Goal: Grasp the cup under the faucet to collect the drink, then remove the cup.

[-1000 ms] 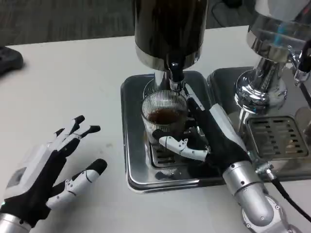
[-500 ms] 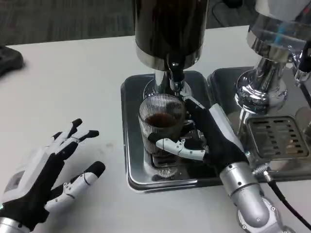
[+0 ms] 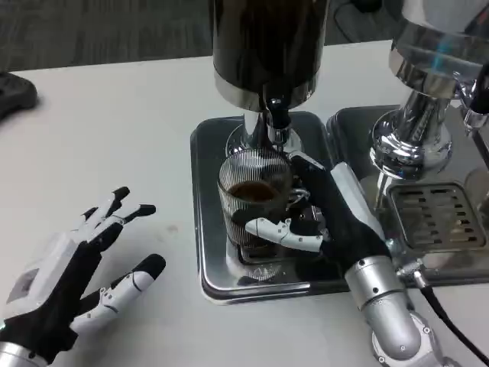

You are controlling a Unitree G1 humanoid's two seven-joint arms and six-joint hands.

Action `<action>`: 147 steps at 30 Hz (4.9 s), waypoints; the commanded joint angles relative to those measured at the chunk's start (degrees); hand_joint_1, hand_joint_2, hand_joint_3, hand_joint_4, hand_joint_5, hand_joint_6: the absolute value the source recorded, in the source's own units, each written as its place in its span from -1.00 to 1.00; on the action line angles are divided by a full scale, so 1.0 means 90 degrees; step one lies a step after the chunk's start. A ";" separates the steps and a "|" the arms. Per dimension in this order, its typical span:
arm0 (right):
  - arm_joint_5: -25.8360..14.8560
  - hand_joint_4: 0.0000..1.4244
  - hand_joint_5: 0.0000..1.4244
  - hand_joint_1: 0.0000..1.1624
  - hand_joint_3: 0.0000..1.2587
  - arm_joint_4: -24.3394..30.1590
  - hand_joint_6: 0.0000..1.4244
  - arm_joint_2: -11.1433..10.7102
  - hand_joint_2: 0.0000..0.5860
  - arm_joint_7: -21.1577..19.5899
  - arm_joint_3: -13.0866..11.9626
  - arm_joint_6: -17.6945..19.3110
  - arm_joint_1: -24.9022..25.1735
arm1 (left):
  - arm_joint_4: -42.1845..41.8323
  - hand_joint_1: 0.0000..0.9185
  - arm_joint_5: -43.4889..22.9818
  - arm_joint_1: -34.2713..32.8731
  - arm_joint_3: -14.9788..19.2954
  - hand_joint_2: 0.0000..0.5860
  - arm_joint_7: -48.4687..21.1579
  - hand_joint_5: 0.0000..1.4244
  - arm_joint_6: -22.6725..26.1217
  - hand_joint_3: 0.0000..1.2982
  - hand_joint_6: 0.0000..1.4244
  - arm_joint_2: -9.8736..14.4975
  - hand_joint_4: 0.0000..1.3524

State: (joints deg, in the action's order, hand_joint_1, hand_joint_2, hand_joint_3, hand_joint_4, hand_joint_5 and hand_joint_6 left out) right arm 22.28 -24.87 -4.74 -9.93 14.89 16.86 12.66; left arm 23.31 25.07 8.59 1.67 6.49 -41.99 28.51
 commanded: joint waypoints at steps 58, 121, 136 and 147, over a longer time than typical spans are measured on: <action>0.0360 -0.17 0.25 0.65 -0.19 0.0743 0.82 -0.0052 -0.46 -0.1330 -0.0409 0.0913 -0.0847 | 0.0325 -1.00 -0.0035 -0.0399 -0.0368 -0.36 -0.0238 -0.98 -0.0137 -0.79 -1.00 0.0356 -1.00; -0.0047 -0.12 0.29 0.63 -0.13 0.4362 0.85 -0.0339 -0.47 0.0180 -0.0319 0.1018 -0.3348 | -0.2201 -1.00 0.1503 0.1271 -0.0129 -0.40 0.0192 -1.00 0.0645 -1.00 -1.00 0.1217 -1.00; -0.0068 -0.11 0.30 0.63 -0.12 0.4577 0.87 -0.0351 -0.47 0.0320 -0.0292 0.1084 -0.3599 | -0.2202 -1.00 0.1484 0.1307 -0.0113 -0.38 0.0134 -1.00 0.0680 -1.00 -1.00 0.1233 -1.00; -0.0151 -0.11 0.30 0.63 -0.12 0.4685 0.87 -0.0364 -0.47 0.0447 -0.0345 0.1025 -0.3626 | -0.2220 -1.00 0.1447 0.1331 -0.0122 -0.38 0.0116 -1.00 0.0713 -1.00 -1.00 0.1198 -1.00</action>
State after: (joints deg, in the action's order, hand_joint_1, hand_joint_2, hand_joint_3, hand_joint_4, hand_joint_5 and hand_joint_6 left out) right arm 22.33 15.17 -8.67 -5.51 12.10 24.06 -20.34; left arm 3.87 38.31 20.07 0.89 7.95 -35.84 39.44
